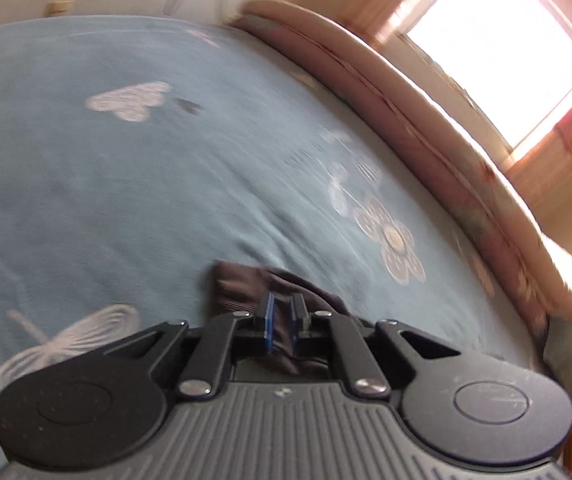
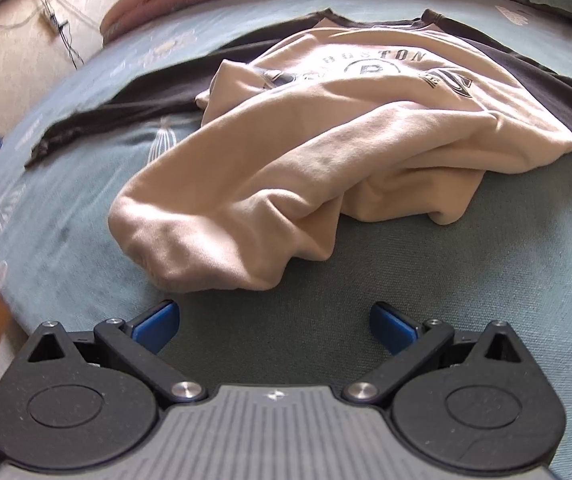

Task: Fold clothes

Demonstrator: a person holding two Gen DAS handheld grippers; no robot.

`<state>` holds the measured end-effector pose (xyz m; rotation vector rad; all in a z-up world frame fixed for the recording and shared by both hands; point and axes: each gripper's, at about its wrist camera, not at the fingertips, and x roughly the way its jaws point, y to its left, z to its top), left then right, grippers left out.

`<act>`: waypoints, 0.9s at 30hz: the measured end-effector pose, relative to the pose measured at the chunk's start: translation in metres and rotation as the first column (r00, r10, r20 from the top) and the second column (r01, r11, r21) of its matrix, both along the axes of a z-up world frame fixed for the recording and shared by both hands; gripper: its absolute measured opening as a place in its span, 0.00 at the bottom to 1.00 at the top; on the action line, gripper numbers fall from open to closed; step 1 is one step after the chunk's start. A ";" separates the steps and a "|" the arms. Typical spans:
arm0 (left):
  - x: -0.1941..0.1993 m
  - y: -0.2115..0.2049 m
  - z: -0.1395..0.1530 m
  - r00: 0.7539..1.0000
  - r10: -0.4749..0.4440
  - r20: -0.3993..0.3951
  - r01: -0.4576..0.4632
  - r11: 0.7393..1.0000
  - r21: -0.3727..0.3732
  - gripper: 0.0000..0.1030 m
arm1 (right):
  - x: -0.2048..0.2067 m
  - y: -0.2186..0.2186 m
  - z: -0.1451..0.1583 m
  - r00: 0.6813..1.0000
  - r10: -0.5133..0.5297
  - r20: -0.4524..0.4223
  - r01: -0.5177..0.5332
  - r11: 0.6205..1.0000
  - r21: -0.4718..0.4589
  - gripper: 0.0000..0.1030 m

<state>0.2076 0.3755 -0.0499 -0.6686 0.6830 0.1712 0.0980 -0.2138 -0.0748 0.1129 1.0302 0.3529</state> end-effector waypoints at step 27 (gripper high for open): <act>0.145 -0.169 -0.004 0.850 -0.508 -0.139 0.526 0.832 0.177 0.47 | 0.027 -0.018 0.038 0.999 0.021 0.024 -0.020 0.999 -0.037 1.00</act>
